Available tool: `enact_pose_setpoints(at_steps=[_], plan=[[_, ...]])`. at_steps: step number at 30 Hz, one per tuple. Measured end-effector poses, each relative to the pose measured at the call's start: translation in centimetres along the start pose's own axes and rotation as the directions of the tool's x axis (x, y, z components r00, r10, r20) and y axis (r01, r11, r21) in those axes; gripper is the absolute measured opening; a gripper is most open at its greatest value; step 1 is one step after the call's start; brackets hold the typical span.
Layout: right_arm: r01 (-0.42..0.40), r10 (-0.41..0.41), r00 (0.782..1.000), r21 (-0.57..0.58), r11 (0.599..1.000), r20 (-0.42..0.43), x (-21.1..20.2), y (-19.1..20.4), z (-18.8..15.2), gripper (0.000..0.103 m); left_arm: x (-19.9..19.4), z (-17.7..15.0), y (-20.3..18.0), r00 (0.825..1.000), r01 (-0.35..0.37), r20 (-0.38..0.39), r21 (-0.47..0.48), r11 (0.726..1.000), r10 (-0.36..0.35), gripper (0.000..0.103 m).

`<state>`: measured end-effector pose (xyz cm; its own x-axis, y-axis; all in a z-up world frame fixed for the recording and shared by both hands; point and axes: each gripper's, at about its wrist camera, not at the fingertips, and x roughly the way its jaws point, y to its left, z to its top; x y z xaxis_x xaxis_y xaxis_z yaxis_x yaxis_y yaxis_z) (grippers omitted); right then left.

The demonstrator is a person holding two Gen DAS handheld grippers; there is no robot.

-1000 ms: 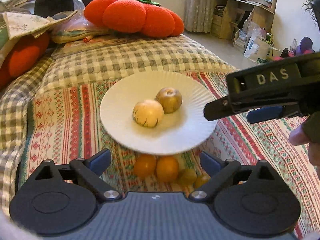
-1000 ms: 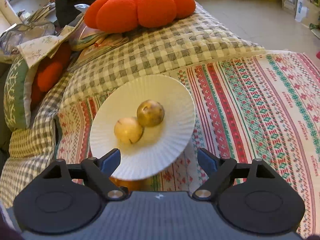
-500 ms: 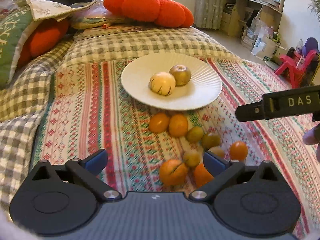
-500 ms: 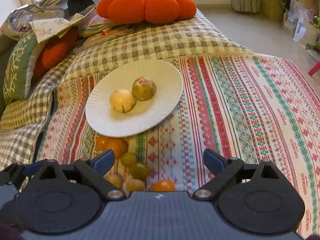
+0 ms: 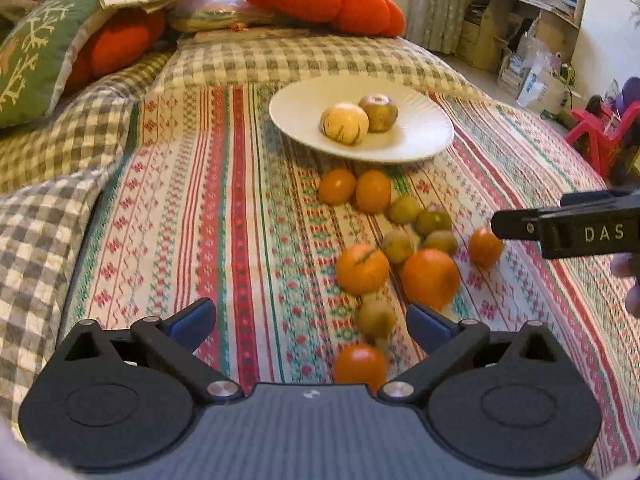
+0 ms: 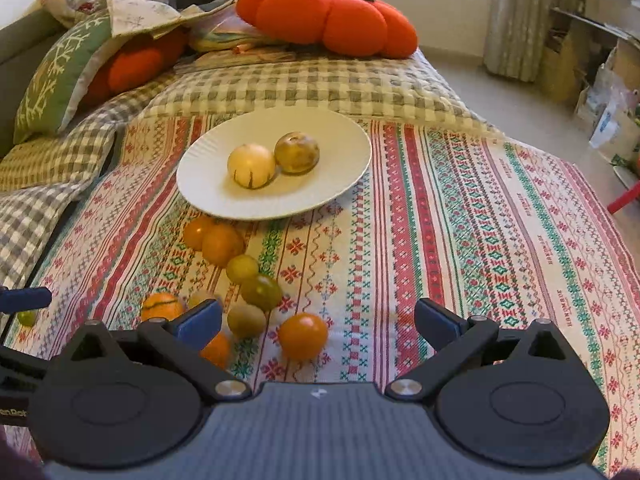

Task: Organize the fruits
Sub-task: 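Withdraw both open grippers from the plate back toward the fruit pile, then grasp an orange tomato-like fruit with the left gripper while the right gripper grasps another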

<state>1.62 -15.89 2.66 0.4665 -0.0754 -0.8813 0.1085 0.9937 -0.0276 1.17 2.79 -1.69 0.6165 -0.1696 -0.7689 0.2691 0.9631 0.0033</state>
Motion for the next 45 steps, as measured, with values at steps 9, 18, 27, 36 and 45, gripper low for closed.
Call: enact_pose_setpoints(at_steps=[9,18,27,36,45], plan=[[-0.032,0.030,0.999,-0.096,0.995,-0.014,0.4,-0.2,-2.1,0.103,0.7,-1.5,0.6,0.995,0.081,-0.051,0.019,0.997,-0.080,0.093],[-0.061,0.053,0.997,-0.148,0.987,-0.060,1.2,-0.8,-3.5,0.103,1.8,-2.7,0.3,0.982,0.138,-0.141,0.066,0.988,-0.128,0.091],[-0.061,0.041,0.994,-0.195,0.979,-0.105,2.7,0.1,-4.0,0.103,2.0,-3.0,-0.3,0.980,0.149,-0.150,0.101,0.984,-0.133,0.079],[-0.090,0.077,0.988,-0.096,0.991,-0.131,3.8,-0.9,-3.8,0.103,1.9,-2.7,-0.1,0.983,0.145,-0.126,0.089,0.985,-0.134,0.051],[-0.102,0.089,0.989,-0.116,0.988,-0.115,4.0,-0.6,-3.5,0.103,1.7,-2.6,-0.1,0.983,0.155,-0.114,0.081,0.985,-0.145,0.022]])
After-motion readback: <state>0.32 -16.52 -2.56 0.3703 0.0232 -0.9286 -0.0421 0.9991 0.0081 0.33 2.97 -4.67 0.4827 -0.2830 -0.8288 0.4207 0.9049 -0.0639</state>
